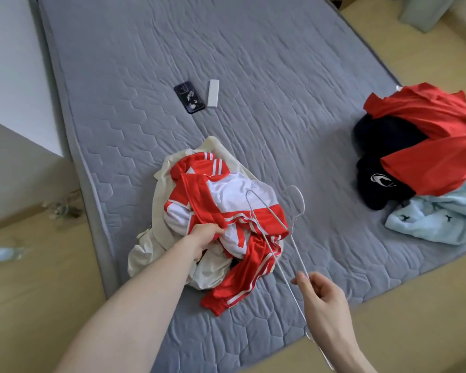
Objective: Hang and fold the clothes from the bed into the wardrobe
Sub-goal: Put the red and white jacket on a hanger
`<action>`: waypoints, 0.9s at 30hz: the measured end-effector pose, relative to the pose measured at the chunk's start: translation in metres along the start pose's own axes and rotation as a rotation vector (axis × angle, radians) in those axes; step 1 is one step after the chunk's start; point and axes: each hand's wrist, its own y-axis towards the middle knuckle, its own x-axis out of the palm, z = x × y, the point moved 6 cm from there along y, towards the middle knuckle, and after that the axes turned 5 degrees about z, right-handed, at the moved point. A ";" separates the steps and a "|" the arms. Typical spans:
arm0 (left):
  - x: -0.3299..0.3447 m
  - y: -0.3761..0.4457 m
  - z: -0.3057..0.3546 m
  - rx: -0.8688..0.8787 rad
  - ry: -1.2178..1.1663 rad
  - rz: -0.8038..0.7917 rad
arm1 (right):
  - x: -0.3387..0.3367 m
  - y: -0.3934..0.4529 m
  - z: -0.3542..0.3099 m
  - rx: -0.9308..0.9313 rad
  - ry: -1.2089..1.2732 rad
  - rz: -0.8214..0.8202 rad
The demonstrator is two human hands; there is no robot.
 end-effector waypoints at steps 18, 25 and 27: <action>-0.136 -0.356 0.041 0.358 -0.296 -0.131 | -0.043 -0.177 -0.126 -0.167 0.161 -0.257; -0.196 -0.478 0.017 0.350 -0.672 -0.241 | 0.007 -0.302 -0.194 -0.390 0.064 -0.417; -0.212 -0.505 0.011 0.397 -0.703 -0.271 | 0.020 -0.332 -0.212 -0.457 0.071 -0.371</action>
